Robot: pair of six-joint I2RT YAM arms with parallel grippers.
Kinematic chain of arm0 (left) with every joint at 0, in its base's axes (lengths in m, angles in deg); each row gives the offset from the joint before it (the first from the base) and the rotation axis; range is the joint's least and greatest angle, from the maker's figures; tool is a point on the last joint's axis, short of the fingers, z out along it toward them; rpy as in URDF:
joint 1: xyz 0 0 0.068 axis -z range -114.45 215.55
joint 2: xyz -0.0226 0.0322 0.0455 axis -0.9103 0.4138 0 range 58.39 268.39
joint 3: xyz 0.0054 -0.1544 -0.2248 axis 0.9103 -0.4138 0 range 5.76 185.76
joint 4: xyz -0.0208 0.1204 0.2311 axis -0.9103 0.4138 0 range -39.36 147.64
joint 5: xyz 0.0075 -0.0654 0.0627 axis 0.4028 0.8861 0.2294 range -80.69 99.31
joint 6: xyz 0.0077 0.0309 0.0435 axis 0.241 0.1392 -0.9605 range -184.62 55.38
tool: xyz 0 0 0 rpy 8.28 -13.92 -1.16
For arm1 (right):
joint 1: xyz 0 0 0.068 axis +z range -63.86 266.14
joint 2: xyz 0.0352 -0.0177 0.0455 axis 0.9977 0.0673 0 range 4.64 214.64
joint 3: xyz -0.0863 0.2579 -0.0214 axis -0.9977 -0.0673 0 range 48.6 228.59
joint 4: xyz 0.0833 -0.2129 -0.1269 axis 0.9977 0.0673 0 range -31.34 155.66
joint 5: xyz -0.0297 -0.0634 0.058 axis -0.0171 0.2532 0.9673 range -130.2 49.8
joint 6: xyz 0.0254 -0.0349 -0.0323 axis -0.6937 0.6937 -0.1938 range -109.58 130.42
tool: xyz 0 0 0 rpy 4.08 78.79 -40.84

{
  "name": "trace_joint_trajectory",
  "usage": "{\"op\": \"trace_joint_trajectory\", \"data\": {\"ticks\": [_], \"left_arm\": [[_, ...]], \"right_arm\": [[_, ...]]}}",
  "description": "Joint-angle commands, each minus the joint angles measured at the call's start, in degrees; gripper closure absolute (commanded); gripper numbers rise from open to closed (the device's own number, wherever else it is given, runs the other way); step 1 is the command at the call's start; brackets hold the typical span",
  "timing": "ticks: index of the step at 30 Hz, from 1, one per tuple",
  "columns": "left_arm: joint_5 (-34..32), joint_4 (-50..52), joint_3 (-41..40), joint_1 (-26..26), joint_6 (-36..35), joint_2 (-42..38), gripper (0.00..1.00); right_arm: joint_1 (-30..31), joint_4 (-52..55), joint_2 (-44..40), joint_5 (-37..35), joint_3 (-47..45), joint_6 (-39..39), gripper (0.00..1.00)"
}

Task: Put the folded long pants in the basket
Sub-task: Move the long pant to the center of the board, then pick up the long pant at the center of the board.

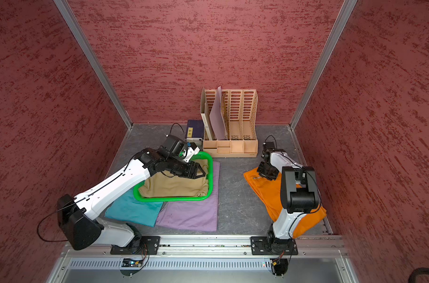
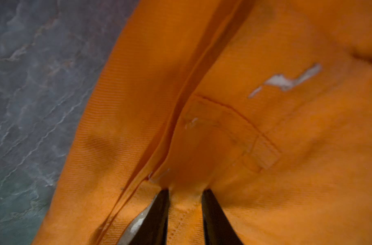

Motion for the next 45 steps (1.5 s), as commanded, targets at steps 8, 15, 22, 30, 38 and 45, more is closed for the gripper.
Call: {"op": "trace_joint_trajectory", "data": {"ticks": [8,15,22,30,38,45], "left_arm": [[0.5,-3.5,6.9,3.5,1.6,10.5,0.25],[3.0,-3.1,18.6,7.9,1.9,22.3,0.2],[0.8,-1.4,33.5,12.6,-2.2,37.8,0.11],[-11.6,4.1,50.2,13.8,-5.6,54.3,0.09],[-12.7,5.1,54.0,13.5,-5.7,61.6,0.09],[-4.5,2.6,51.0,13.3,-5.0,62.5,0.15]], "right_arm": [[10.5,-0.9,-14.5,13.1,-8.0,5.4,0.62],[4.4,1.3,-22.9,6.4,-5.0,1.7,0.35],[-3.1,0.2,-24.7,10.0,-6.8,-0.6,0.35],[-5.2,-1.0,-26.2,9.5,-9.2,-1.8,0.32],[-5.3,-2.0,-26.4,10.6,-10.9,-1.7,0.32],[-5.4,-2.6,-25.7,11.0,-11.6,-1.5,0.32]]}}
